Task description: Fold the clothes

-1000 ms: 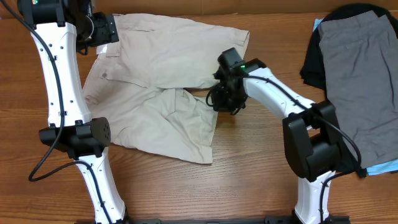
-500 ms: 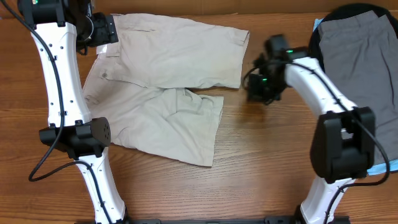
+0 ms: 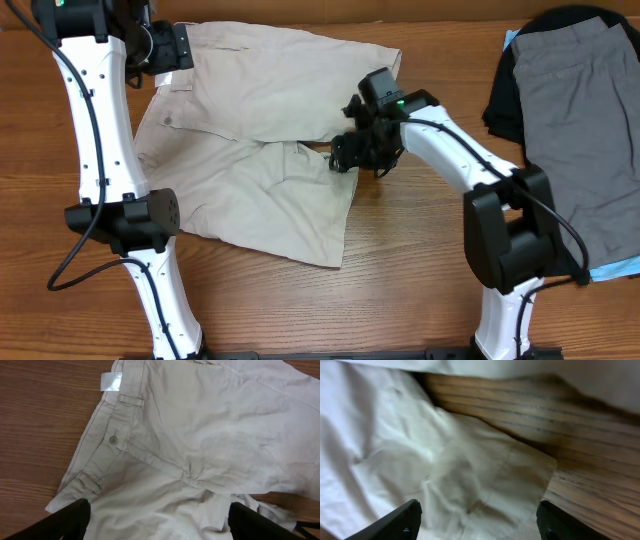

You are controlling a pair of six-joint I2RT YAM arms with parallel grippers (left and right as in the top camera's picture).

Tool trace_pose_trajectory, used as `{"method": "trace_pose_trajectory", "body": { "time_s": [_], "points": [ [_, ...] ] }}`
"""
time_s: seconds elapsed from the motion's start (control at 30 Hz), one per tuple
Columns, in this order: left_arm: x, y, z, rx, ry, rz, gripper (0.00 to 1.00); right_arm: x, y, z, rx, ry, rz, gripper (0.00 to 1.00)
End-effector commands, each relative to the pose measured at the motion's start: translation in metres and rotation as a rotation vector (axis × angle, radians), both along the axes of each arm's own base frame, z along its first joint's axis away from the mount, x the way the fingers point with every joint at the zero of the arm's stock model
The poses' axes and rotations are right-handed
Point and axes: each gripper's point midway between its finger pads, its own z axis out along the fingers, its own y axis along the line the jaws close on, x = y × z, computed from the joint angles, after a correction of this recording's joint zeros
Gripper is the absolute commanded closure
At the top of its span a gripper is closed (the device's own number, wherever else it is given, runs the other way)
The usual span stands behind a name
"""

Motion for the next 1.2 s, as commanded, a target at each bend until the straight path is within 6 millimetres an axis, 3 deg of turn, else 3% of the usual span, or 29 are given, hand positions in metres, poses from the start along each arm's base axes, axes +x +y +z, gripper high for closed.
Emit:
{"method": "trace_pose_trajectory", "body": {
  "time_s": [0.0,0.1,0.27,0.37,0.6,0.8,0.87,0.9,0.93,0.97,1.0,1.17],
  "points": [
    [0.001,-0.006,-0.003,0.009,0.008,-0.023,0.09,0.001,0.000,-0.017,-0.051,0.022,-0.043,0.26],
    [0.001,-0.010,-0.003,0.009,0.008,-0.031,0.09,0.002,0.001,-0.021,-0.049,0.023,-0.045,0.40],
    [0.001,-0.021,-0.003,0.011,0.008,-0.054,0.10,0.002,-0.003,-0.022,-0.053,0.043,-0.075,0.96],
    [0.001,-0.022,-0.003,0.011,0.009,-0.057,0.10,-0.003,-0.025,-0.018,-0.081,0.100,-0.108,0.96],
    [0.001,-0.014,-0.003,0.015,0.008,-0.054,0.11,-0.004,-0.102,0.010,-0.102,0.167,-0.163,0.96],
    [0.000,-0.012,0.000,-0.035,-0.003,-0.071,0.13,0.001,-0.141,0.037,-0.088,0.122,-0.222,0.96],
    [-0.002,-0.013,0.004,-0.039,-0.012,-0.073,0.13,0.003,-0.149,0.049,-0.080,0.091,-0.241,0.91],
    [-0.004,-0.014,0.008,-0.044,-0.016,-0.076,0.13,0.004,-0.154,0.059,-0.074,0.064,-0.250,0.70],
    [-0.006,-0.014,0.011,-0.044,-0.020,-0.077,0.13,0.004,-0.155,0.062,-0.073,0.057,-0.251,0.67],
    [-0.012,-0.015,0.019,-0.044,-0.030,-0.077,0.13,0.003,-0.158,0.074,-0.069,0.033,-0.253,0.27],
    [-0.017,-0.014,0.027,-0.042,-0.044,-0.074,0.14,0.000,-0.159,0.085,-0.066,0.021,-0.256,0.16],
    [-0.059,-0.019,0.107,-0.027,-0.224,-0.064,0.14,-0.025,-0.156,0.179,-0.042,-0.085,-0.250,0.00]
  ]
}}
